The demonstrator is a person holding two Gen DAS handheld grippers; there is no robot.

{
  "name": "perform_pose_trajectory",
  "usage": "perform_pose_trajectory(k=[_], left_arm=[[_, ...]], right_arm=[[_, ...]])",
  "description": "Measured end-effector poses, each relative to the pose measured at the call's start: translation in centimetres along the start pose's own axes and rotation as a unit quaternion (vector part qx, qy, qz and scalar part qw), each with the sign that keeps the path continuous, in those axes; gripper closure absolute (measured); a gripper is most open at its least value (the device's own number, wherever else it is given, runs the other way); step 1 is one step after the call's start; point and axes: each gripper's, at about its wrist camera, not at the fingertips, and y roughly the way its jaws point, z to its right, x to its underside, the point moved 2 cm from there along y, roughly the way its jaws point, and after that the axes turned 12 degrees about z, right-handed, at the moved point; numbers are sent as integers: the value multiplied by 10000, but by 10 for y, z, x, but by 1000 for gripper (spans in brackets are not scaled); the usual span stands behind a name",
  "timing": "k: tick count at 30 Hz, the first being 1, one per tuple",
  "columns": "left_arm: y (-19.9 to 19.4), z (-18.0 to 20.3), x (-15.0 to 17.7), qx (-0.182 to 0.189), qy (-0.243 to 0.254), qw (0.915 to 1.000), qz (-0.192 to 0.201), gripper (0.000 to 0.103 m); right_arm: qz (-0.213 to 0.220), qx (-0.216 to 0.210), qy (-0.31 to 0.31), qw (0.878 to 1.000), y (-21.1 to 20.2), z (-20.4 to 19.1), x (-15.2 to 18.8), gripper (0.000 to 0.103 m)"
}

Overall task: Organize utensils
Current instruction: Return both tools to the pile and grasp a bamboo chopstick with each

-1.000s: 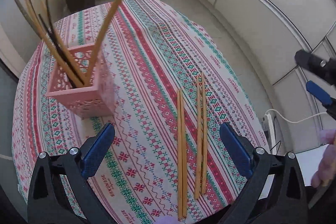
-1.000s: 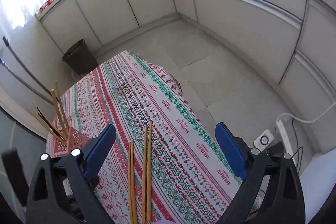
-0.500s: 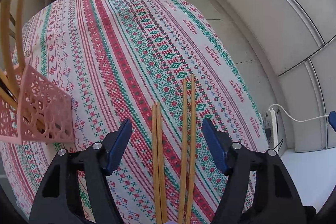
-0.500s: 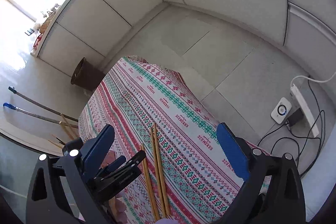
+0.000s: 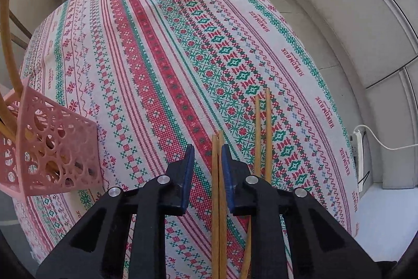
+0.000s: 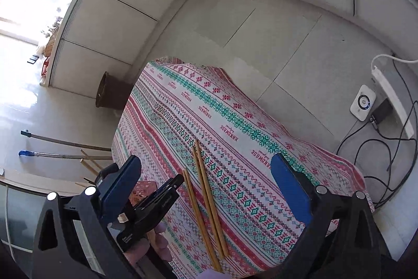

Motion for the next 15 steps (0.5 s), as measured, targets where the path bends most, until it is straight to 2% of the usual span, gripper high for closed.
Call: perform_pose_trajectory(k=[8,12,15], left_arm=[[23,-4,2,-64,40,9999,-130,84],[28,5,6,-167,336,9993,-27,85],[30,6,8,-141,379,9992,53,87]], right_arm=[[-51,65,0,10000,4,1,0,7],[13,202,-116,9997,5,0,0,7],[12,346,-235,9991,10,-2,2,7]])
